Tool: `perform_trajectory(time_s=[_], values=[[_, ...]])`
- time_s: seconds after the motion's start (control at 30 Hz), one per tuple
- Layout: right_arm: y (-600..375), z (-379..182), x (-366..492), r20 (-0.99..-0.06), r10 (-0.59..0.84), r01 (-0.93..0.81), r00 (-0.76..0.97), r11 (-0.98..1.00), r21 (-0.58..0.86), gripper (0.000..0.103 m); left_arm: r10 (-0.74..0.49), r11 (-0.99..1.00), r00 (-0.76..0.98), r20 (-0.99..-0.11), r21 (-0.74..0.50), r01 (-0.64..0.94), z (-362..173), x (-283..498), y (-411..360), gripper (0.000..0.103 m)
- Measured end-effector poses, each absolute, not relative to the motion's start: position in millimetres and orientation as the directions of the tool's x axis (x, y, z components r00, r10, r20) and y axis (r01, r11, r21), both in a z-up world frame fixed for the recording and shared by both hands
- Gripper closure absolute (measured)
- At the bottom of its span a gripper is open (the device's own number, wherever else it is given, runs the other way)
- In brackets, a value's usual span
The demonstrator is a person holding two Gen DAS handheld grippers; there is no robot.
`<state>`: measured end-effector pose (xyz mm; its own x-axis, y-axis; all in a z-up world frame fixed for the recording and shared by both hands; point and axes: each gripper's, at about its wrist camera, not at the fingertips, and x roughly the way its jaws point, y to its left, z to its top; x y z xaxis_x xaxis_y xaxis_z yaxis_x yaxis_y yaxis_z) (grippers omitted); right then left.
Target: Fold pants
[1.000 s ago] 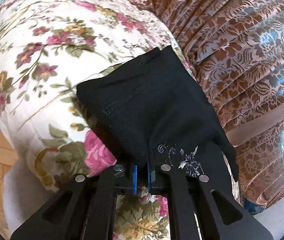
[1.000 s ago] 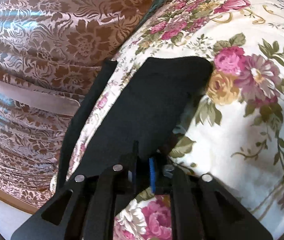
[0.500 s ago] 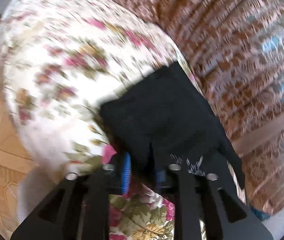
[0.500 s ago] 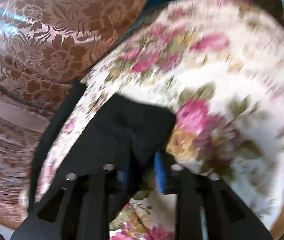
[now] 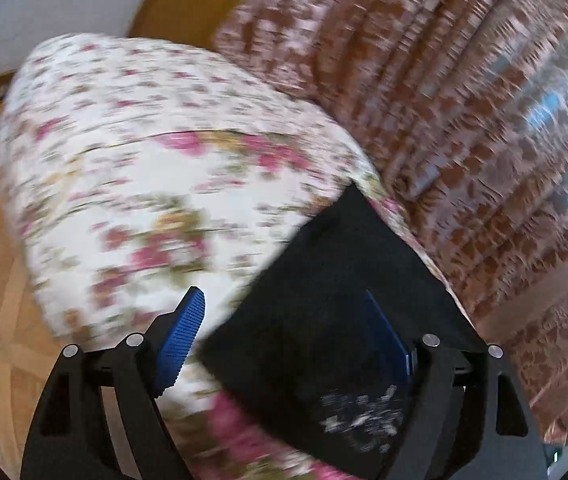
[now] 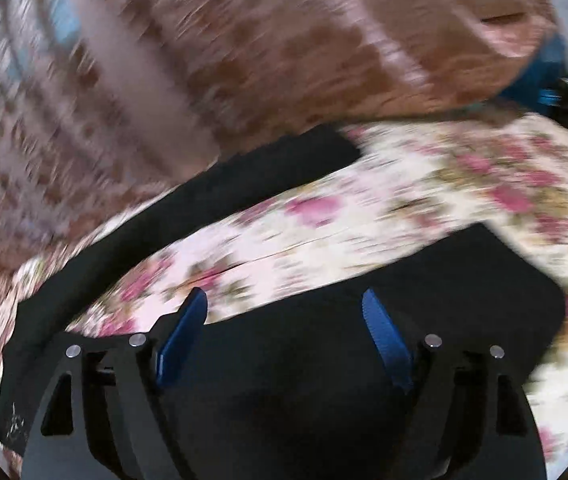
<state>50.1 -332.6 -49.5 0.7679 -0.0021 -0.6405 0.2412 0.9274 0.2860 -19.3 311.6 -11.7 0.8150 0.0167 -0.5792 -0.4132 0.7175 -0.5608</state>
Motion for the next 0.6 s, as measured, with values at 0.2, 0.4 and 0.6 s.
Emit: perform_trajectory(time_s=[0.2,0.4,0.6], values=[[-272,-78,96,-0.681,0.049,0.126,0.731,0.970,0.205,0.007,-0.058,0.830,0.785,-0.617,-0.466,-0.305,5,47,273,0.016],[-261,-102,109,-0.733,0.029,0.118,0.680,0.982,0.148,0.005,-0.085,0.881,0.742,-0.665,-0.397,-0.256,9,121,257,0.012],[-267,-107,107,-0.731,0.052,0.115,0.681,0.978,0.176,0.002,-0.032,0.903,0.719,-0.694,-0.329,-0.277,7,193,266,0.012]])
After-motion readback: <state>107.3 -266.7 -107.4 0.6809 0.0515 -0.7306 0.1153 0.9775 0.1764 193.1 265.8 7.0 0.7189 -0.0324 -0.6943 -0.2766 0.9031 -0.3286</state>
